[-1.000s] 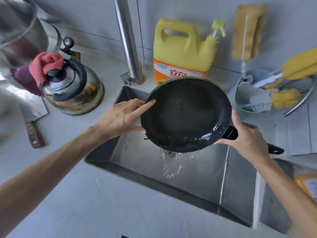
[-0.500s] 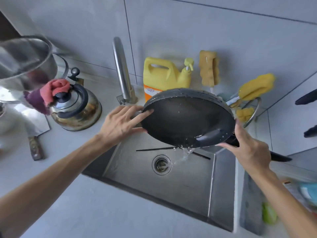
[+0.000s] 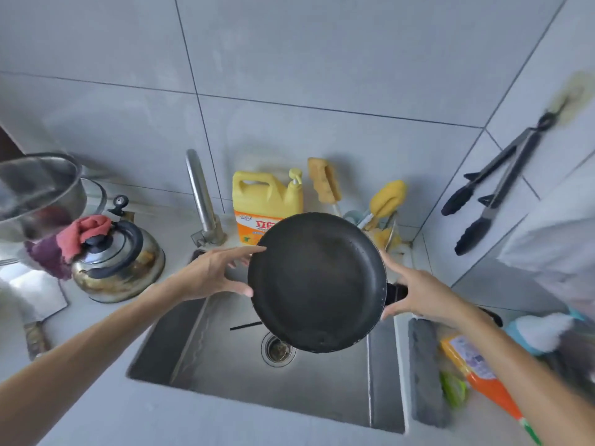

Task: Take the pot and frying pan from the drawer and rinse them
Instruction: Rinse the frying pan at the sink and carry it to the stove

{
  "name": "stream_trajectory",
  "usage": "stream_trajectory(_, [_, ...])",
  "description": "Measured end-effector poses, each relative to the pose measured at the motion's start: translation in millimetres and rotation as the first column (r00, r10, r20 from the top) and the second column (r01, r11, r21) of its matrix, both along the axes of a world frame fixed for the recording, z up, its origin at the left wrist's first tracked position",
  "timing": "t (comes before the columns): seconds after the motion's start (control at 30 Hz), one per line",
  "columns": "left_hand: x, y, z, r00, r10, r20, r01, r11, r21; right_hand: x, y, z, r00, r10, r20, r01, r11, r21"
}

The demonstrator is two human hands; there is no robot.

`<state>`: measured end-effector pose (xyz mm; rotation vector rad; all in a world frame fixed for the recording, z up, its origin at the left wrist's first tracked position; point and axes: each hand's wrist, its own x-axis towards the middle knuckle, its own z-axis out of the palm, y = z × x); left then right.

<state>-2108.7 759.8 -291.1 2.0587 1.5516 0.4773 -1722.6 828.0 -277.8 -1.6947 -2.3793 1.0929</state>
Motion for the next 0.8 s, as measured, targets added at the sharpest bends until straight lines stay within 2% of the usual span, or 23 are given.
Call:
stream_trajectory(0.17, [-6.9,8.7,-0.8,0.989,-0.07,0.127,0.081,0.993,-0.084,2.1,-29.1,17.2,0.999,-0.041,-0.033,0.036,0.989,-0.144])
stream_trajectory(0.37, [5.4,25.8,13.0,0.932,-0.259,0.253,0.268,0.964,0.001,22.4,-86.7,37.2,0.975,-0.187,-0.117,0.168,0.973,-0.158])
stream_trajectory(0.47, [38.2,35.9,28.9,0.898,-0.364,0.247,0.365,0.93,0.045,47.6,-121.3,57.2,0.955,-0.273,-0.12,0.259,0.959,-0.119])
stream_trajectory(0.6, [100.1,44.4,55.9,0.825,-0.487,0.285,0.481,0.871,0.096,83.1,-172.6,96.6,0.924,-0.38,-0.039,0.38,0.925,-0.013])
stream_trajectory(0.8, [208.7,25.5,86.6,0.708,-0.667,0.232,0.659,0.742,0.124,161.3,-256.0,121.9,0.827,-0.559,-0.064,0.557,0.829,-0.046])
